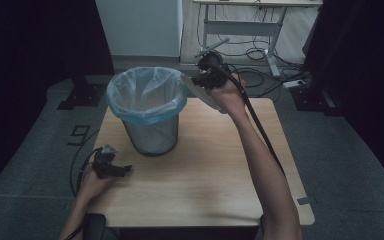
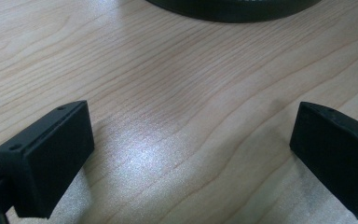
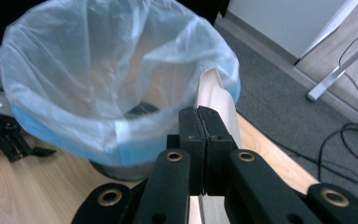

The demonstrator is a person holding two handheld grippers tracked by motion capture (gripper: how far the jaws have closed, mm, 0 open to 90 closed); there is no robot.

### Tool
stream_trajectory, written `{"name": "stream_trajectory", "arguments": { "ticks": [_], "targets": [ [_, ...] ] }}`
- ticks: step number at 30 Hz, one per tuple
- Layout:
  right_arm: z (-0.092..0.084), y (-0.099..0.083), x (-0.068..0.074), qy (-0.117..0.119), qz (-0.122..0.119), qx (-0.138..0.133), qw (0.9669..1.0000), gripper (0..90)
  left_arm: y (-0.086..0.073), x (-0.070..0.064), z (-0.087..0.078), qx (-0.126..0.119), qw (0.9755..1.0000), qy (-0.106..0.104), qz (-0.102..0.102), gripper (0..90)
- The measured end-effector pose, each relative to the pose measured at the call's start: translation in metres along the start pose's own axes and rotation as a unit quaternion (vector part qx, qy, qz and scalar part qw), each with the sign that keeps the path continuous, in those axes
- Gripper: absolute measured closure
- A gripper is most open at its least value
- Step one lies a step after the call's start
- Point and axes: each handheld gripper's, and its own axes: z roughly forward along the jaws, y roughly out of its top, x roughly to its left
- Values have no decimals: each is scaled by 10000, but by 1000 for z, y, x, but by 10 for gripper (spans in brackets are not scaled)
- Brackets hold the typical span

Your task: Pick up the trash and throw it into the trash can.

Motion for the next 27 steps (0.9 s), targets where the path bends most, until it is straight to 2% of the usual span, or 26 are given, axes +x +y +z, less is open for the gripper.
{"name": "stream_trajectory", "arguments": {
  "ticks": [10,18,27],
  "targets": [
    [12,29,31,93,-363,-107,9992,888,0,0,0,0,10000,0,0,0],
    [38,43,59,230,-655,-60,9976,887,0,0,0,0,10000,-2,-2,0],
    [67,51,83,340,-916,51,9952,884,0,0,0,0,10000,-2,-2,0]
  ]
}}
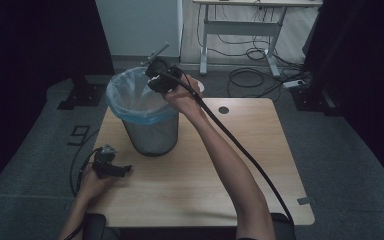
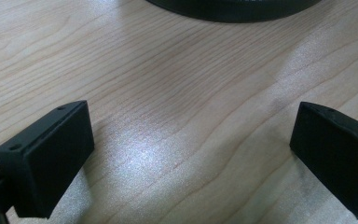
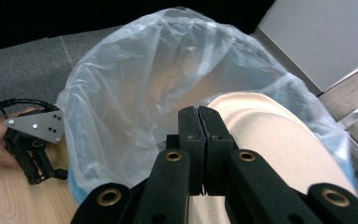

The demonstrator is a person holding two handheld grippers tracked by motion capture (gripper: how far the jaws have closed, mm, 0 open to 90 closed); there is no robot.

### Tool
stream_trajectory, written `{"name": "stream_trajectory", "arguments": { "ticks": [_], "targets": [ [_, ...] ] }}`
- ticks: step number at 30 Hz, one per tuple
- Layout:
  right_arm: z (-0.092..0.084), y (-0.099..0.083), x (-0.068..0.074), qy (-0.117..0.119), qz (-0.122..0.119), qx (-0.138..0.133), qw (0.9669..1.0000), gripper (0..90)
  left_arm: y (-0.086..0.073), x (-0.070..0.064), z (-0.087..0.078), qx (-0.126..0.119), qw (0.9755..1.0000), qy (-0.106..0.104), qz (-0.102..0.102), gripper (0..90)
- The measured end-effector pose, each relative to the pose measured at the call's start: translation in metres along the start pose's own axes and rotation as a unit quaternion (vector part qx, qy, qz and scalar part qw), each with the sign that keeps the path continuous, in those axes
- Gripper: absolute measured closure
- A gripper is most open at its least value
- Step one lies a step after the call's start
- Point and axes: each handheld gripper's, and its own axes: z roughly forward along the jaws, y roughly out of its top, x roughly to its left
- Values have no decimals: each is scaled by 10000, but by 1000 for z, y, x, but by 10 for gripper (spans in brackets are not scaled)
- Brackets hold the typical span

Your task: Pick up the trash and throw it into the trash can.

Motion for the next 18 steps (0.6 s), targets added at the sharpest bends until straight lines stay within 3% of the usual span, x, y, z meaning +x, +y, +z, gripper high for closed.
{"name": "stream_trajectory", "arguments": {
  "ticks": [18],
  "targets": [
    [53,1,26,390,-296,193,9986,854,0,0,0,-1,10000,-15,14,0]
  ]
}}
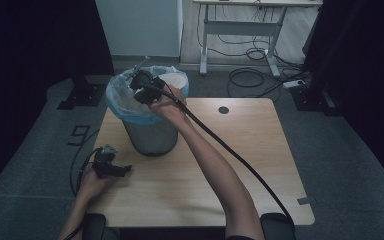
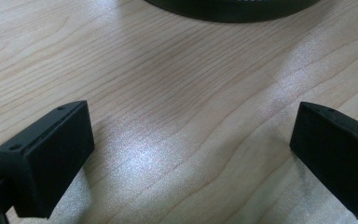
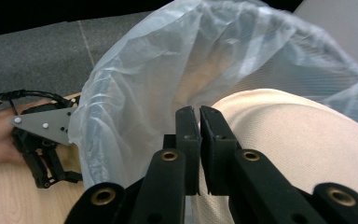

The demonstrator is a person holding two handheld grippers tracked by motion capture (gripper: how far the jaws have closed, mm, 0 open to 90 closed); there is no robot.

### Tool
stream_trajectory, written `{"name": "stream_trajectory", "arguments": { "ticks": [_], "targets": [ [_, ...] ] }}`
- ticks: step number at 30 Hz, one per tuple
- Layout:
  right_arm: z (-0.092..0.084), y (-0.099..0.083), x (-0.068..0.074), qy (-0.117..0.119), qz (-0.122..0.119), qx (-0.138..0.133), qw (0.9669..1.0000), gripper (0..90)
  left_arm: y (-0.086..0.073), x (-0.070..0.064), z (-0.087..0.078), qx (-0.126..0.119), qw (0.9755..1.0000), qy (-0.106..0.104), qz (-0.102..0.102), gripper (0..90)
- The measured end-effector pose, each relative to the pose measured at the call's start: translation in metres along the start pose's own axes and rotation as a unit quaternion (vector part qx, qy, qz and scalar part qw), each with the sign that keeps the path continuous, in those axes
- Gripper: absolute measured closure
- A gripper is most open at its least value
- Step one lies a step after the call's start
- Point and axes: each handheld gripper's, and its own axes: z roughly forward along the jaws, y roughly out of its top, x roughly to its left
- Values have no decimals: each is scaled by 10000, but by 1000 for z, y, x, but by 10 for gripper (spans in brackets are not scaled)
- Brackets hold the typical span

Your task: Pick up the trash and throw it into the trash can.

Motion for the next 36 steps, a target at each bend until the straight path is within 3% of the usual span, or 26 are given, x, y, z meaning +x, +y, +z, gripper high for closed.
{"name": "stream_trajectory", "arguments": {
  "ticks": [5,8,23,30,36],
  "targets": [
    [10,-2,2,175,67,77,9998,719,0,0,0,-4,10000,-5,6,0],
    [10,-3,1,136,84,92,9998,627,0,0,0,-3,10000,-9,13,0],
    [-8,-23,-15,45,397,-117,9991,151,0,0,0,-2,10000,-13,17,0],
    [-19,-40,-23,-20,511,-143,9986,101,0,0,0,-2,10000,-11,16,0],
    [-33,-54,-29,-104,596,-321,9977,57,0,0,0,-1,10000,-11,18,0]
  ]
}}
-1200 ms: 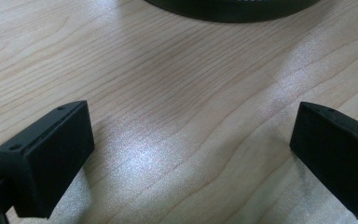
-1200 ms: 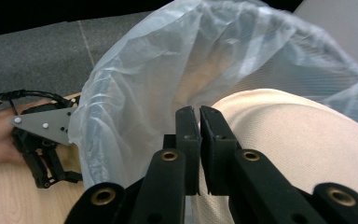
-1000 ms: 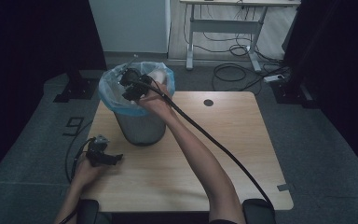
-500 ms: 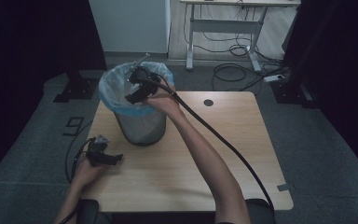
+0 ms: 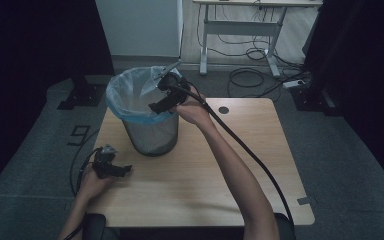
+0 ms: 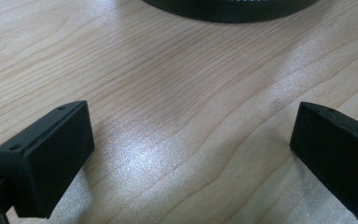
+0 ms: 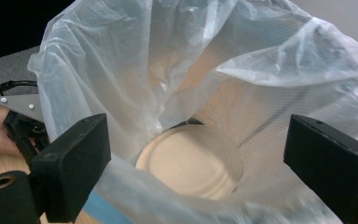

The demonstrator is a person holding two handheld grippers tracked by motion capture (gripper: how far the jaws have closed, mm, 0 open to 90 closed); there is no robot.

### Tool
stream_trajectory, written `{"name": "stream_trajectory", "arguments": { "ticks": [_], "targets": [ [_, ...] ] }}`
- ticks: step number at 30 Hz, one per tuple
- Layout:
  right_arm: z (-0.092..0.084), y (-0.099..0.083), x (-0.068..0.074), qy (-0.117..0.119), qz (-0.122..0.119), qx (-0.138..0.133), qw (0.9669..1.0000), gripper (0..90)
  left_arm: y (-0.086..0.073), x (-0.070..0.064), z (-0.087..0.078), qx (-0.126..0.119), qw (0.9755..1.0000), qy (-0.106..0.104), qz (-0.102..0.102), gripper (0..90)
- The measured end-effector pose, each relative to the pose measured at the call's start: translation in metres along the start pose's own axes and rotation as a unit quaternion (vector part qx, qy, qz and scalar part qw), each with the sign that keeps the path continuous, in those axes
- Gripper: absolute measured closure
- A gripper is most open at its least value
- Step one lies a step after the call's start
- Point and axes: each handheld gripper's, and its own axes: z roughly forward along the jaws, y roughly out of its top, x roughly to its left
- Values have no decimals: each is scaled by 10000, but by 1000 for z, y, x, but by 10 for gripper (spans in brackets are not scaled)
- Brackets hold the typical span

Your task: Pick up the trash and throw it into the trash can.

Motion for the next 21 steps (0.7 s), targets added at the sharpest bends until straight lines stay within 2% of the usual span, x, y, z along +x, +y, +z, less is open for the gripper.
{"name": "stream_trajectory", "arguments": {
  "ticks": [4,21],
  "targets": [
    [-10,-7,-4,-2,62,-26,10000,30,0,0,0,-2,10000,1,-2,0],
    [-44,-50,-26,-149,364,-123,9991,27,0,0,0,-1,10000,1,0,0]
  ]
}}
